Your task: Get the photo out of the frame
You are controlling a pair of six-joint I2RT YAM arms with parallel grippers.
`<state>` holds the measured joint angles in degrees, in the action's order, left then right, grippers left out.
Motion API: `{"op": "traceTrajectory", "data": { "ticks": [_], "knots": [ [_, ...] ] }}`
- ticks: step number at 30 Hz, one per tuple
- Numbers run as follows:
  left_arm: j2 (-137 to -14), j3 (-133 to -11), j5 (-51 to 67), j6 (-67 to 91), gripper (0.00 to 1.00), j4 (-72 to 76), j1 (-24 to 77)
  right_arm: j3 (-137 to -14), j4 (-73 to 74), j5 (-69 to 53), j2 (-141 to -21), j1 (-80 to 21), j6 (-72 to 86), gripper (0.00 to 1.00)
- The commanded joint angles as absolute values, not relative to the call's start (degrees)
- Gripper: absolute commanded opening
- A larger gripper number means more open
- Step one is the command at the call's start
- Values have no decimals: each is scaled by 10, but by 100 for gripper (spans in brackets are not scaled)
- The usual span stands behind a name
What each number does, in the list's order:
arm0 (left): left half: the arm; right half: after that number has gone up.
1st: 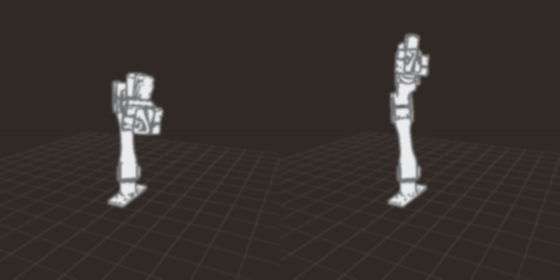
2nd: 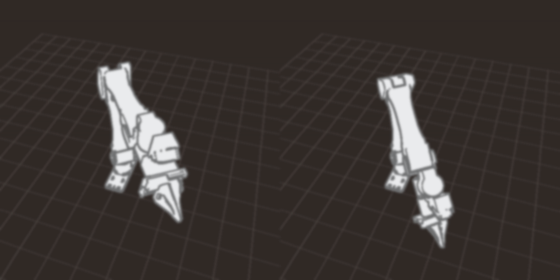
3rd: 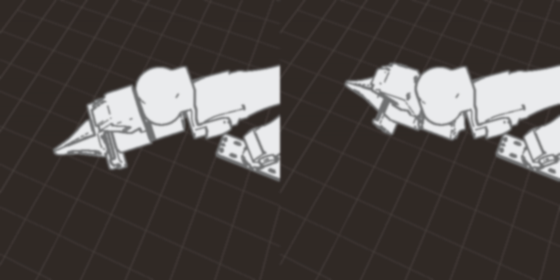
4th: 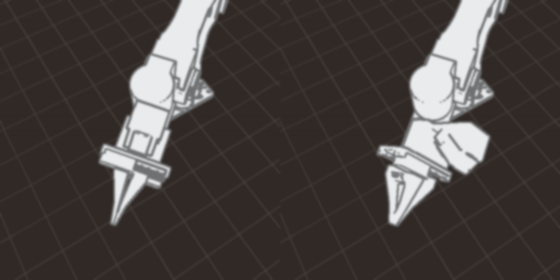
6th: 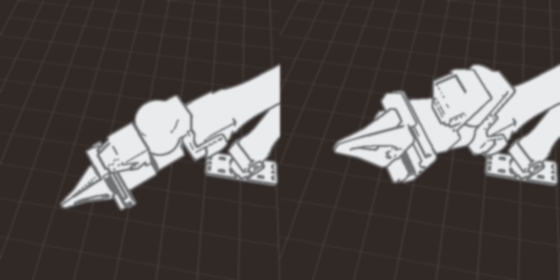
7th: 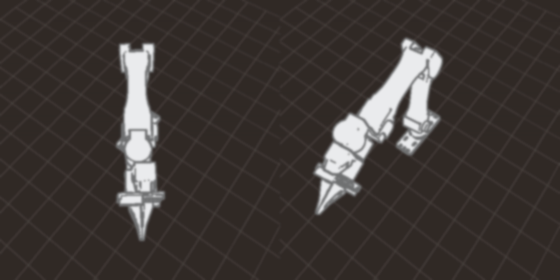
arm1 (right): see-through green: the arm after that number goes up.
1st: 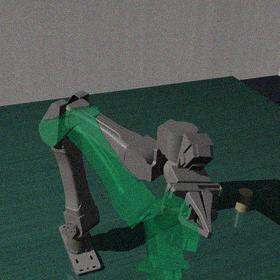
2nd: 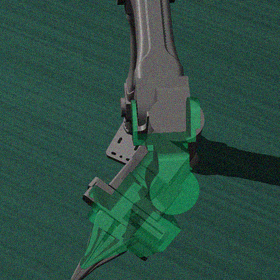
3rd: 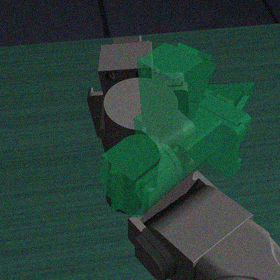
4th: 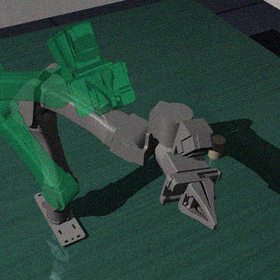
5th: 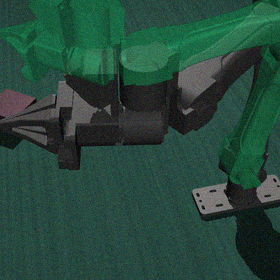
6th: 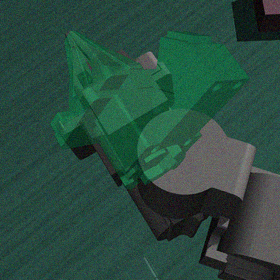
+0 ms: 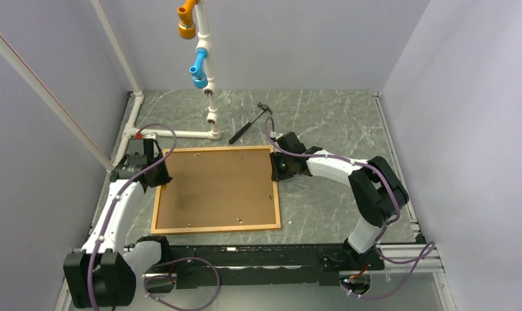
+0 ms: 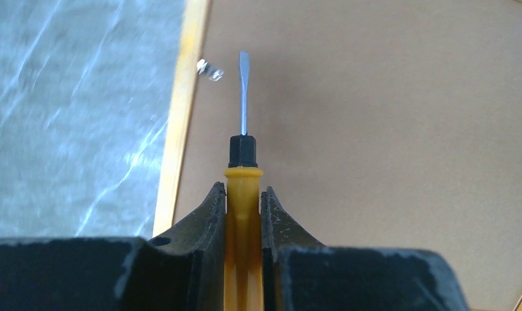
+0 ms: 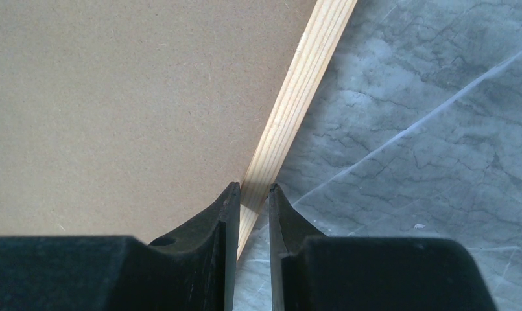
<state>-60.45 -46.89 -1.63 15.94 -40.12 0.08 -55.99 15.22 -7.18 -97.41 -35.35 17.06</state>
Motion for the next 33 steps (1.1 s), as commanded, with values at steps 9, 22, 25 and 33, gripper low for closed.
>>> {"op": "traceTrajectory", "data": {
  "ticks": [9, 22, 25, 33],
  "knots": [
    [-595, -455, 45, 232, 0, -468, -113, -558, 121, -93, -980, -358, 167, 0],
    [-654, -448, 167, 218, 0, -431, -185, -540, 136, -3, -970, -358, 195, 0],
    [-646, -431, 176, 236, 0, -414, -184, -527, 138, 34, -951, -358, 203, 0],
    [-651, -409, 171, 250, 0, -406, -184, -508, 132, 61, -920, -357, 213, 0]
  ]
}}
